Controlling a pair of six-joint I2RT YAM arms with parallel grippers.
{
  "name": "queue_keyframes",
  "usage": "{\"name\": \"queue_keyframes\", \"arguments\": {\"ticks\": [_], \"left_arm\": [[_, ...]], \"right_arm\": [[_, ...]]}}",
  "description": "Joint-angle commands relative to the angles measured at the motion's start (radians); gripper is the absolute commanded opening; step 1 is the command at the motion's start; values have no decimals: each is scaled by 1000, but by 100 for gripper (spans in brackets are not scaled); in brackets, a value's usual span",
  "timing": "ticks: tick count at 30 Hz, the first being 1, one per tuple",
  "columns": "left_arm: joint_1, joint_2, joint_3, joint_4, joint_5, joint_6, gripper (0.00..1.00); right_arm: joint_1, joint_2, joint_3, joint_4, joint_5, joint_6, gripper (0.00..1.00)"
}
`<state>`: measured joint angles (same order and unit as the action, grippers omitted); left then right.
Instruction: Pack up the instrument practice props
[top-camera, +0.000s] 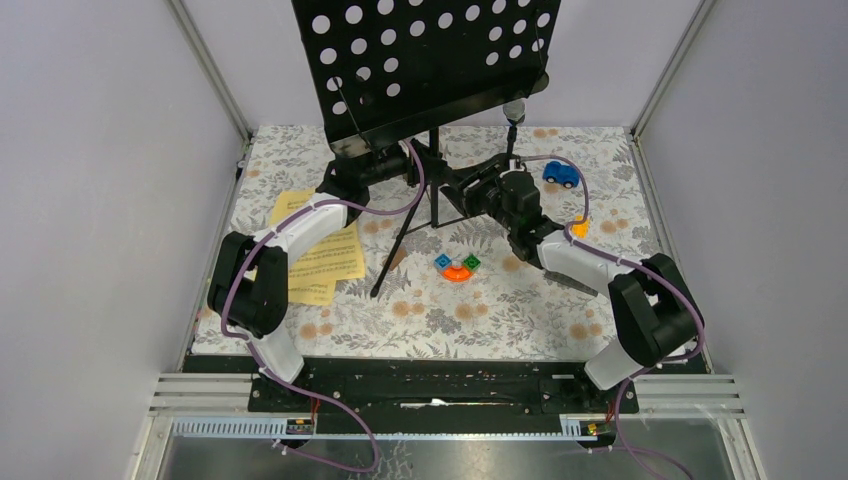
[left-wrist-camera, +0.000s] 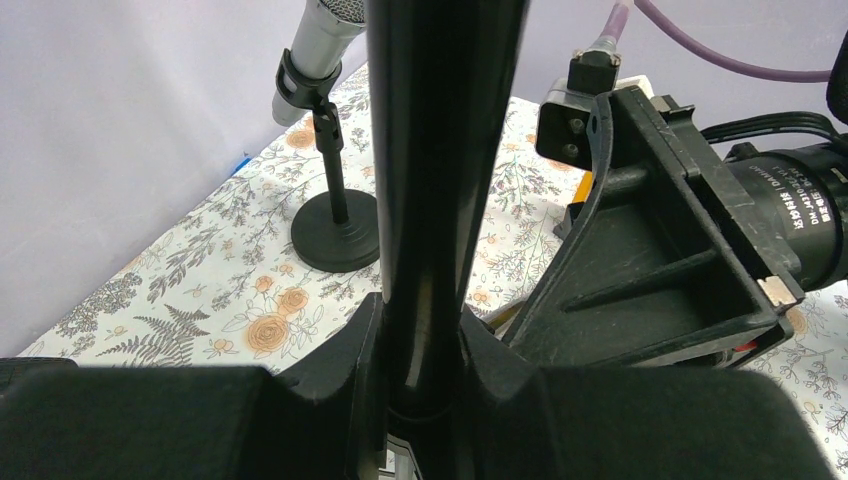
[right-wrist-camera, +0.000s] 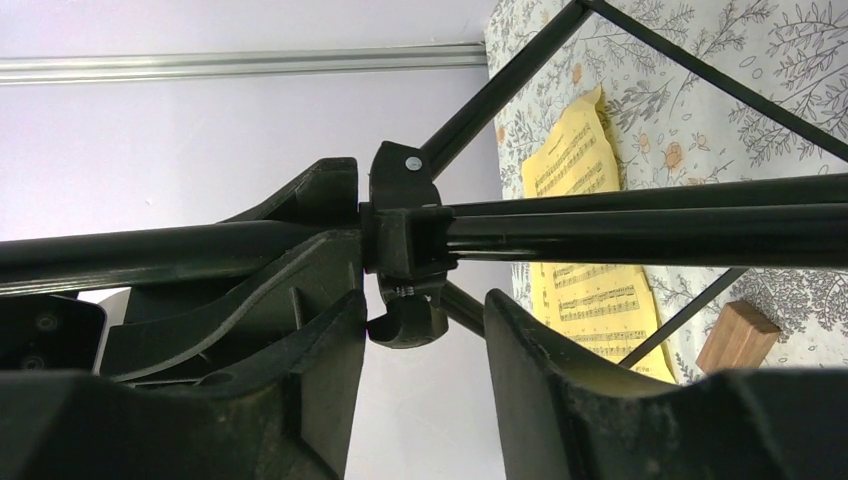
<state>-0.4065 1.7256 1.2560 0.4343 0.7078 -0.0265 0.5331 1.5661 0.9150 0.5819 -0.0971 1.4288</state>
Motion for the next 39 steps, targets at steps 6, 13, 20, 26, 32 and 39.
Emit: {"name": "queue_keyframes", "arguments": {"ticks": [6, 13, 20, 26, 32, 39], "left_arm": [[15, 40, -17, -120, -31, -94, 0], [16, 42, -15, -123, -26, -99, 0], [16, 43, -13, -123, -23, -99, 0], [14, 47, -9, -123, -13, -103, 0], [9, 49, -8, -124, -10, -101, 0], [9, 46, -6, -128, -8, -101, 0]], "right_arm": [[-6, 41, 45, 66, -63, 13, 46], [-6, 64, 52, 96, -108, 28, 36], [-6, 61, 63, 86, -107, -36, 5], [-5, 42, 156, -90, -106, -319, 0], [25, 18, 231, -272, -46, -687, 0], [127, 32, 248, -285, -1, -1179, 0]]}}
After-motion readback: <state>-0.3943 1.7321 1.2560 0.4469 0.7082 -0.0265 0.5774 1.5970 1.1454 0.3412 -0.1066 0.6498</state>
